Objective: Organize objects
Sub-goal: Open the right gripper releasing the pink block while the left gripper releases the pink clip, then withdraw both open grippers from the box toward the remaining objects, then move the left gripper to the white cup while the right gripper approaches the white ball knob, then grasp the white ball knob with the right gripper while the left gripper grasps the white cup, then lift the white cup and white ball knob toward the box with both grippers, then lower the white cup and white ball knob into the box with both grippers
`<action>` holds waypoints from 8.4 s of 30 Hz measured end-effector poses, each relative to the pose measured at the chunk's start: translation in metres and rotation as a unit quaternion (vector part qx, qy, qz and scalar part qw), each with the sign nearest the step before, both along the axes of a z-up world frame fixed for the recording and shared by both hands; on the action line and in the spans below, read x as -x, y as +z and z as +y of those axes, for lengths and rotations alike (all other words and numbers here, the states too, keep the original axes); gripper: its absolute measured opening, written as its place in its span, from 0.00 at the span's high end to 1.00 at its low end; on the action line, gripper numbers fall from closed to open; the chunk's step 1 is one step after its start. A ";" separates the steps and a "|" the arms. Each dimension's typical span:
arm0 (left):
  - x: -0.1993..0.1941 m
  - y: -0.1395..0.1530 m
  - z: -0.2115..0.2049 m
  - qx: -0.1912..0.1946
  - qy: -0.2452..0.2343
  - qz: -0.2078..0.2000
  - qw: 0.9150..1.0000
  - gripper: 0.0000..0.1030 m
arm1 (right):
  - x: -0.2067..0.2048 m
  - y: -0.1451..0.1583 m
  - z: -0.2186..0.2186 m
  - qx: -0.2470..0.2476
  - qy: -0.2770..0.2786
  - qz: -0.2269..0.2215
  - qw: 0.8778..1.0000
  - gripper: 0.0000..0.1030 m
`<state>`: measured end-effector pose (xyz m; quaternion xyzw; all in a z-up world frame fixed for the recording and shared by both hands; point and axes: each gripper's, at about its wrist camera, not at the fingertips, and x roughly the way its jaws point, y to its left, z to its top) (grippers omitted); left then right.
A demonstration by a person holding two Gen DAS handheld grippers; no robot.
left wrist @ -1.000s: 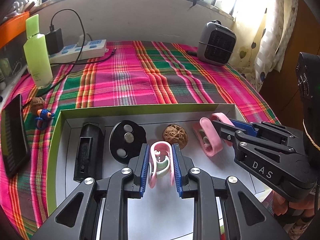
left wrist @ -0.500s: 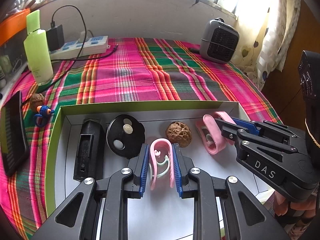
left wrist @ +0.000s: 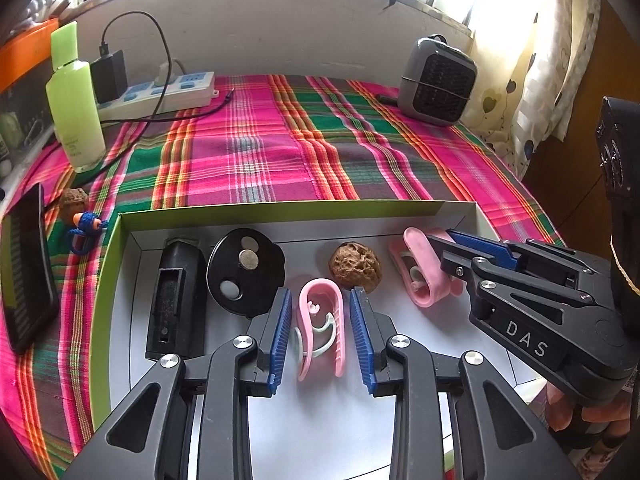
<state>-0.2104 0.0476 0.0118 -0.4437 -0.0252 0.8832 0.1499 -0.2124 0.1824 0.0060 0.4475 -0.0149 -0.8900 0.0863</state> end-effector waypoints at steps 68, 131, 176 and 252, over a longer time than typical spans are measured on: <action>-0.101 0.035 -0.039 0.014 0.056 0.057 0.997 0.61 | -0.113 0.035 -0.005 0.000 0.003 0.072 0.997 0.69; -0.143 -0.004 -0.017 -0.030 -0.010 0.003 0.999 0.55 | -0.139 -0.010 0.017 -0.022 -0.015 0.017 0.999 0.54; -0.153 -0.007 -0.038 -0.009 -0.005 0.016 1.000 0.62 | -0.175 -0.011 -0.025 -0.008 0.050 0.015 0.999 0.69; -0.112 0.038 -0.051 -0.004 0.030 0.062 0.998 0.75 | -0.119 0.035 -0.048 0.019 0.089 0.060 0.994 0.69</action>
